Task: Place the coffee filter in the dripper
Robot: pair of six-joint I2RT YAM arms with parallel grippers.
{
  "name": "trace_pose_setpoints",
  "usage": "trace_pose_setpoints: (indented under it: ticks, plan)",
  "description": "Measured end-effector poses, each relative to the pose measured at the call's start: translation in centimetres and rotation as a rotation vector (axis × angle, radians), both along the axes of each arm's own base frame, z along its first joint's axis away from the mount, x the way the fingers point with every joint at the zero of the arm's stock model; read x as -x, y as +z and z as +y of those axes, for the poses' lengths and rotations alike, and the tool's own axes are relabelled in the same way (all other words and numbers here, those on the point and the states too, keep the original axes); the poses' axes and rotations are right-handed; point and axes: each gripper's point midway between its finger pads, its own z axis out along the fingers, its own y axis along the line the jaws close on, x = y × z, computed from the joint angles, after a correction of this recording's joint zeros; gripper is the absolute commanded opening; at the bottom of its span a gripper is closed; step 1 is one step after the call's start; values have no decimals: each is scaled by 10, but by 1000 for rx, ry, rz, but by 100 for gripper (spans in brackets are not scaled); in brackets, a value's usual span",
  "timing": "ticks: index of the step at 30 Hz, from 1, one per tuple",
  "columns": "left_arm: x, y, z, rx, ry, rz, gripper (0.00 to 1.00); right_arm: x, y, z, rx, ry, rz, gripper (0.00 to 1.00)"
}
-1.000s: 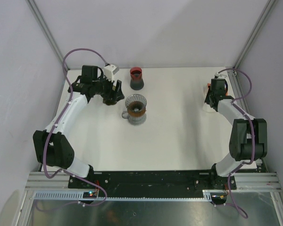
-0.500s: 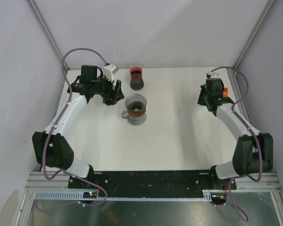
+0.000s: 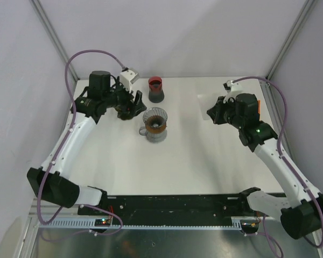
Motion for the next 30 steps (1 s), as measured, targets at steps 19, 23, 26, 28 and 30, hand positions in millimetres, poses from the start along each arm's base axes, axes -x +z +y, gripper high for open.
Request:
trace_pose_setpoints:
  ticks: [19,23,26,28,30]
  plan:
    - [66,93,-86,-63,-140,-314,84,53,131,95,-728,144,-85,0]
    - [71,104,-94,-66,-144,-360,88,47,139,99,-890,105,-51,0]
    - [67,111,-96,-51,-129,-398,90,43,150,100,-992,81,-43,0]
    - [63,112,-95,-35,-108,-429,91,44,164,101,-1071,77,-54,0]
    - [61,109,-93,-26,-90,-448,91,47,177,102,-1133,83,-70,0]
